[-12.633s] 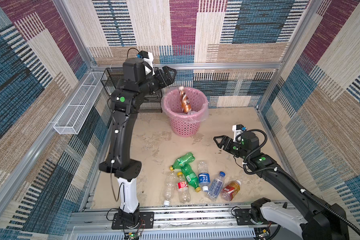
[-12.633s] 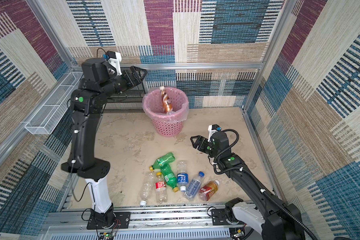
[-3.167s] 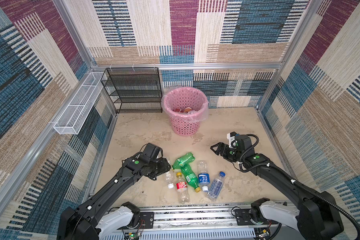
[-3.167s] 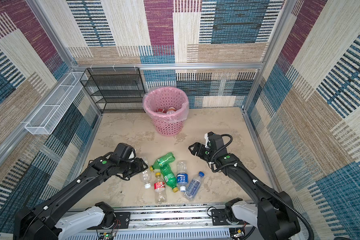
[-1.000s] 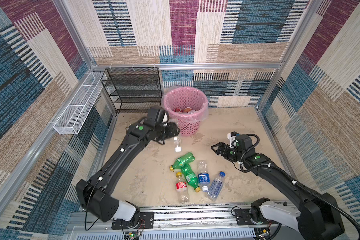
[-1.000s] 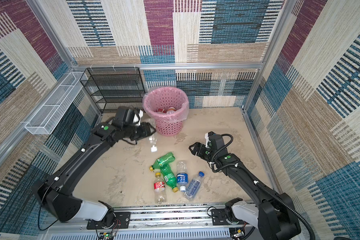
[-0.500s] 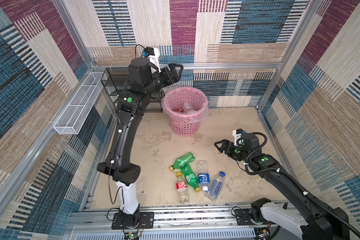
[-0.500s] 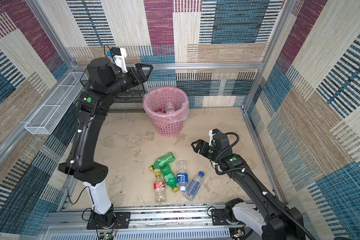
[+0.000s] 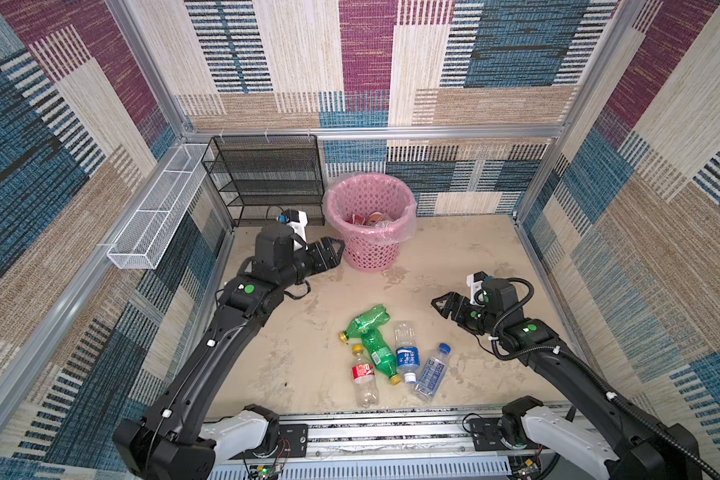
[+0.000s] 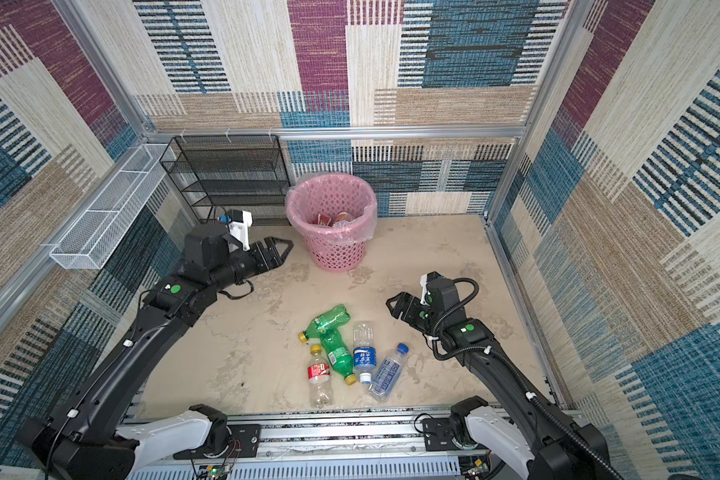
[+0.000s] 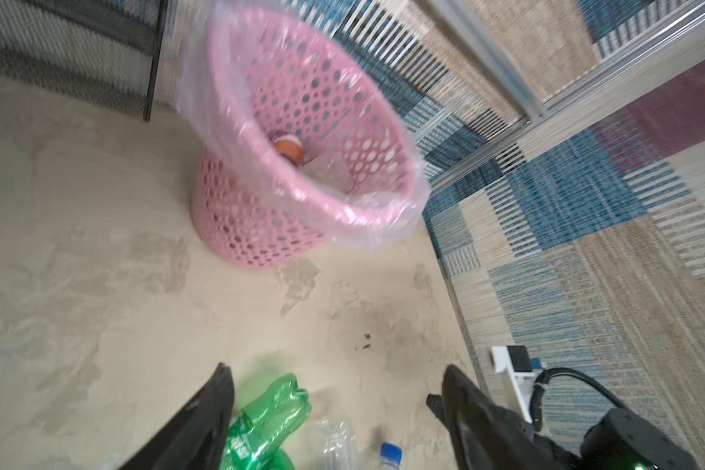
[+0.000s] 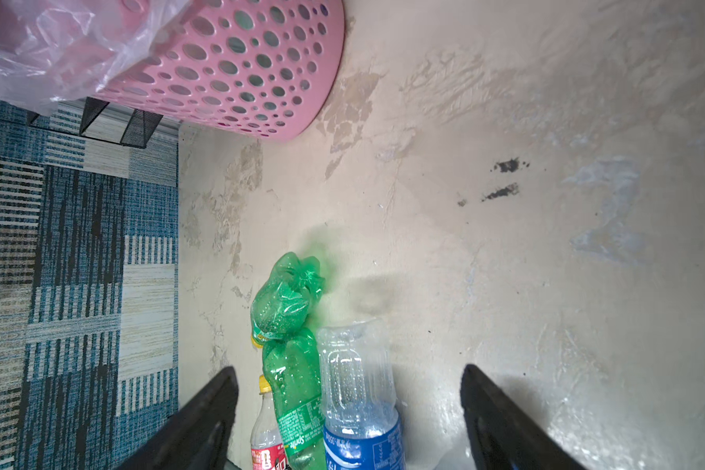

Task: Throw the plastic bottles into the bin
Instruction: 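Draw the left gripper back while the right gripper moves to the blue-cap water bottle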

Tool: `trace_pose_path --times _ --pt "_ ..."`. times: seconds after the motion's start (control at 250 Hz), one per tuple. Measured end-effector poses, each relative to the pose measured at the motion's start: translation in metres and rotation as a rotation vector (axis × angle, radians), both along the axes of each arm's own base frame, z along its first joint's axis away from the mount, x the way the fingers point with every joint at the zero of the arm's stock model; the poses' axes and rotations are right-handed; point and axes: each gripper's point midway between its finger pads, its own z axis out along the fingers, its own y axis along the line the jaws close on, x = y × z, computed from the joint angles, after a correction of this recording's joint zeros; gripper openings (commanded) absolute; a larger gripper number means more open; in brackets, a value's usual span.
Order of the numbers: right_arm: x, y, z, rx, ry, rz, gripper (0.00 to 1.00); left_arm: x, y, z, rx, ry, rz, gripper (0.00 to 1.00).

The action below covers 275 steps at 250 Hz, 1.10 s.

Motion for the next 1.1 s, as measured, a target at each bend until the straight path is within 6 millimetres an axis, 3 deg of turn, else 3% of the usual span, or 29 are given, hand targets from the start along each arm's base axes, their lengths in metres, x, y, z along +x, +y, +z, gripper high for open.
trace_pose_path --times 0.072,0.176,0.484,0.768,1.1 --pt "-0.008 -0.003 -0.005 0.001 0.024 -0.008 0.86 -0.014 0.003 -0.032 -0.001 0.072 -0.002 0.81" --pt "-0.019 -0.007 -0.008 0.001 0.052 -0.019 0.86 -0.030 0.008 -0.063 -0.001 0.136 0.006 0.81" --pt "-0.055 -0.016 -0.039 -0.005 0.187 -0.052 0.85 -0.059 0.016 -0.116 -0.013 0.252 0.015 0.80" --pt "-0.079 -0.014 -0.060 0.012 0.292 -0.047 0.85 -0.067 0.018 -0.135 -0.013 0.300 0.026 0.80" --pt "-0.091 -0.008 -0.071 0.048 0.357 -0.039 0.87 -0.070 0.019 -0.144 -0.011 0.323 0.032 0.80"
